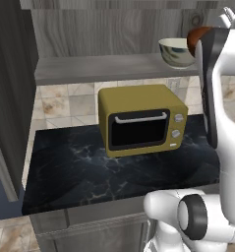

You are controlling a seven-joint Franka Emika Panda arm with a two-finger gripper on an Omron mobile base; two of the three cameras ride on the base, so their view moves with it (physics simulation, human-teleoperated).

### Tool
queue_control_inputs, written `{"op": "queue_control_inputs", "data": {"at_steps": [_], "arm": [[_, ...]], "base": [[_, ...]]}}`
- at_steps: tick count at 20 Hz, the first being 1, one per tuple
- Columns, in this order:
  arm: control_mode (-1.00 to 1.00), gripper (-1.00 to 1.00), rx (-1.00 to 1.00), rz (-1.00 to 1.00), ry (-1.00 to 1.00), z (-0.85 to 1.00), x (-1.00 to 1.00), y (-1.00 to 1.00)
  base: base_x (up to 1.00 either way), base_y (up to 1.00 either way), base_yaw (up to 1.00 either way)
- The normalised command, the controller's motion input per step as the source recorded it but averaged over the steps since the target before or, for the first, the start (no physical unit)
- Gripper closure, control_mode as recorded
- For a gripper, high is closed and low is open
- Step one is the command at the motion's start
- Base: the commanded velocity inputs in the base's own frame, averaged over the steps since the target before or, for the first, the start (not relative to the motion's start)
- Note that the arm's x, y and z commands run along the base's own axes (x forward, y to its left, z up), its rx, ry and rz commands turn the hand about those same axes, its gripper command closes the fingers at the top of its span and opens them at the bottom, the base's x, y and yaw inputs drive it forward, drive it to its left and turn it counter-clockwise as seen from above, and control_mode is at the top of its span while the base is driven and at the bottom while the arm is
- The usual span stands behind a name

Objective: Pick up the bowls on the counter and stack them on top of one another in the open cabinet. Place the smaller bowl on top of the larger bowl.

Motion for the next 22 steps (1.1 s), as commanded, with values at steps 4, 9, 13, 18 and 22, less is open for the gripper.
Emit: {"op": "queue_control_inputs", "data": {"at_steps": [4, 9, 13, 18, 22], "arm": [[-1.00, 1.00, 0.00, 0.05, -0.06, -0.02, 0.17, -0.08], [-1.00, 1.00, -0.01, 0.06, -0.08, -0.06, 0.23, -0.03], [-1.00, 1.00, 0.00, 0.07, -0.05, -0.09, 0.32, -0.07], [-1.00, 1.00, 0.00, 0.05, -0.05, -0.06, 0.29, -0.15], [-1.00, 1.00, 0.00, 0.03, -0.05, -0.03, 0.24, -0.18]], "base": [[0.00, 0.00, 0.00], [0.00, 0.00, 0.00], [0.00, 0.00, 0.00], [0.00, 0.00, 0.00], [0.00, 0.00, 0.00]]}}
